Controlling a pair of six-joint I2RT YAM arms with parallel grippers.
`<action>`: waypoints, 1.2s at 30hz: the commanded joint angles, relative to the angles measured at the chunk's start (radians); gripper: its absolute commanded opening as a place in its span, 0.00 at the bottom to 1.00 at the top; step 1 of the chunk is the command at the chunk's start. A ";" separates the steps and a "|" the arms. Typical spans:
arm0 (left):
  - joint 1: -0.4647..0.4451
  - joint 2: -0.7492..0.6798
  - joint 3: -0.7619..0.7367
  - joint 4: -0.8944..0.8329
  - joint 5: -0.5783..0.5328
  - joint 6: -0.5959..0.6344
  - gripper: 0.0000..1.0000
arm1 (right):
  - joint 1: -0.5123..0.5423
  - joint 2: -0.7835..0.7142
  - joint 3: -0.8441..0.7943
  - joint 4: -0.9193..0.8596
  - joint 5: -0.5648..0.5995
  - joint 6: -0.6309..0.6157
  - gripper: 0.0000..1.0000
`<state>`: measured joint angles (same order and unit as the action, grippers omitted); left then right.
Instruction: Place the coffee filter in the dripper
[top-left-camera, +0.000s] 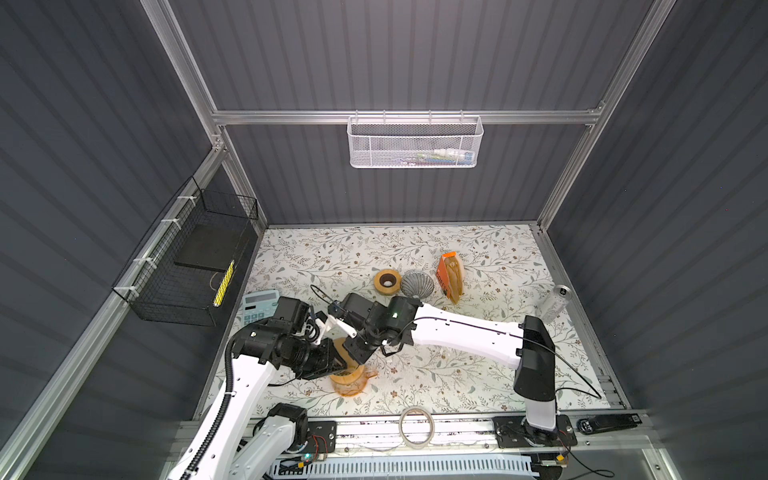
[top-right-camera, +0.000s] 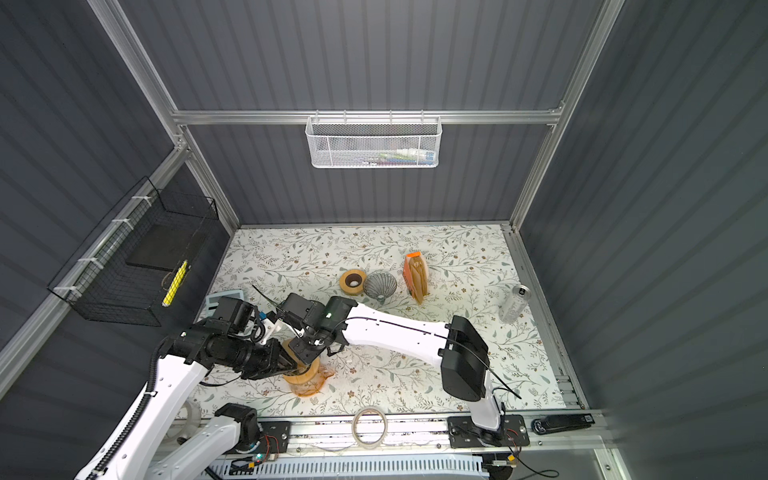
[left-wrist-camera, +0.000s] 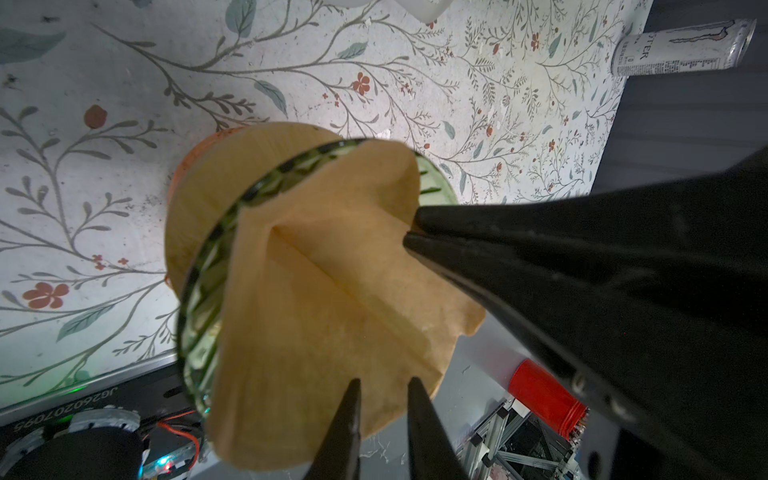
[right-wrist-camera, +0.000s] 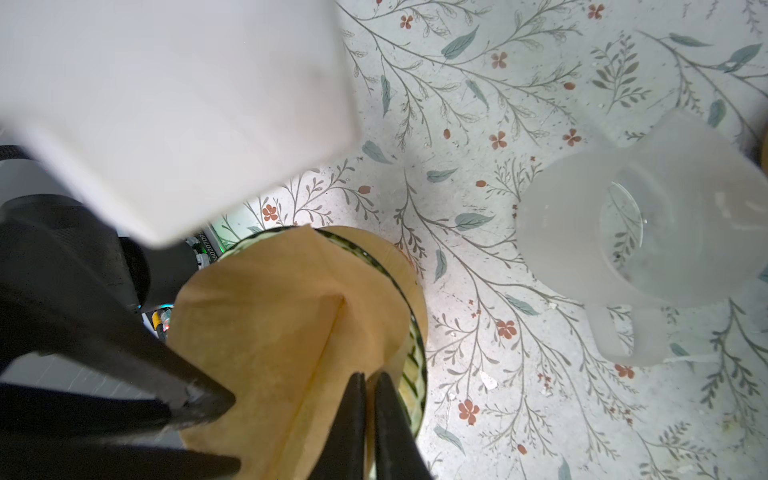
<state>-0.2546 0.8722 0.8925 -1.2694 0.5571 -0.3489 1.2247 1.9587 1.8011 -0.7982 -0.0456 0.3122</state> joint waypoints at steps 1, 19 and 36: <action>0.000 -0.011 -0.019 -0.042 0.030 0.034 0.22 | -0.005 0.014 0.009 0.009 -0.007 0.008 0.11; 0.000 -0.015 0.005 -0.041 0.000 0.040 0.23 | -0.011 0.018 0.026 0.003 -0.011 0.011 0.13; 0.000 -0.002 0.065 -0.021 -0.006 0.023 0.24 | -0.010 -0.043 0.027 0.002 0.016 0.010 0.25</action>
<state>-0.2546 0.8707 0.9287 -1.2854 0.5526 -0.3283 1.2182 1.9545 1.8030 -0.7921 -0.0483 0.3145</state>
